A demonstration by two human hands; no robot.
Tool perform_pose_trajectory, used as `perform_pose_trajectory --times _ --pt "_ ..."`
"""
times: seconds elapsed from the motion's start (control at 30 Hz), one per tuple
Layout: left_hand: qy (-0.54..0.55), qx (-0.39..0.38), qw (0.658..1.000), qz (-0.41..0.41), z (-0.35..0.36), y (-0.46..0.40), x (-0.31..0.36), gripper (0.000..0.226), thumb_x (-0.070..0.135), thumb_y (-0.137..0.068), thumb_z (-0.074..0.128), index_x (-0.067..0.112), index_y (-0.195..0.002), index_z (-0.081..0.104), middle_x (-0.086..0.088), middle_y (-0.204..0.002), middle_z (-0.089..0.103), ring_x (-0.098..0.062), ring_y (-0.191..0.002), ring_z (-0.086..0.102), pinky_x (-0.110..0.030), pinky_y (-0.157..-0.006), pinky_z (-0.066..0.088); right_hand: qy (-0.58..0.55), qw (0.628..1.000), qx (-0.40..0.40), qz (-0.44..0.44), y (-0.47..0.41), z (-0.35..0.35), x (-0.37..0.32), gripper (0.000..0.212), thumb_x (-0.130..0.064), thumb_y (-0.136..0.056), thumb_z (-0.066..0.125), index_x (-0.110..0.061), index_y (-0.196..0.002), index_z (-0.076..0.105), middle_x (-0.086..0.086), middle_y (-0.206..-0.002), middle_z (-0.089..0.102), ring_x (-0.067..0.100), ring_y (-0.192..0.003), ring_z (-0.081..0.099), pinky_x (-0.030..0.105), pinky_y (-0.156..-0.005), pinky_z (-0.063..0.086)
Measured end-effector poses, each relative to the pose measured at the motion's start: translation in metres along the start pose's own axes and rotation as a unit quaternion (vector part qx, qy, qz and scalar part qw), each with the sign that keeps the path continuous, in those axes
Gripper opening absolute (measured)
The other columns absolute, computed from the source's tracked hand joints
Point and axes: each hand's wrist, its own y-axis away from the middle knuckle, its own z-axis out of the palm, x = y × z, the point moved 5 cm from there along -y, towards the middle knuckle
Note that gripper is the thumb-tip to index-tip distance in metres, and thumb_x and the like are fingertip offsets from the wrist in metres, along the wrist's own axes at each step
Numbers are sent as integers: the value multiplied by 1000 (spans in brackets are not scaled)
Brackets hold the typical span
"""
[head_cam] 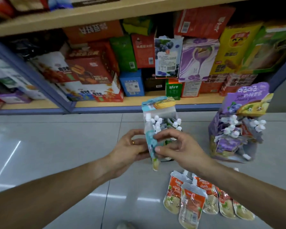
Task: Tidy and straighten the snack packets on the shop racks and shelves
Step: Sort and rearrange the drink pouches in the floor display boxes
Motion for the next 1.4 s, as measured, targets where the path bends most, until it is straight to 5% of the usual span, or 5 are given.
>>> perform_pose_trajectory --times 0.2,0.4,0.63,0.93,1.4 --pt "56 -173 983 -25 8 1 11 55 -14 -83 58 -1 -137 58 -21 -136 65 -36 -129 61 -46 -111 49 51 996 67 1 -12 6 -1 43 -1 -84 79 -19 -120 66 2 -114 68 25 -82 76 29 -73 63" --pt "-108 129 976 138 -32 -31 36 23 12 -90 77 10 -113 74 -4 -108 79 -24 -104 75 -46 -97 59 229 951 203 -55 -12 -39 -7 25 -10 -94 68 -29 -110 66 -17 -103 72 5 -80 70 24 -73 58" --pt "-219 137 948 187 -30 -34 39 19 16 -89 80 15 -108 78 8 -96 80 -6 -87 76 -18 -72 57 478 875 19 -71 -21 -17 18 40 -35 -91 70 -28 -130 62 -9 -124 67 11 -115 59 29 -96 50" --pt "-247 112 940 208 -27 -27 39 21 16 -90 79 15 -111 77 7 -99 80 -7 -91 76 -20 -75 60 574 807 -76 -114 -33 -7 35 74 -60 -83 69 -25 -144 46 -4 -142 50 17 -130 39 31 -108 39" --pt "-395 89 878 257 -11 -32 16 23 19 -82 87 38 -83 74 29 -73 67 9 -70 62 -7 -63 43 481 870 11 -111 -21 -21 32 78 -41 -77 85 -23 -137 39 -2 -133 57 15 -119 56 24 -92 46"
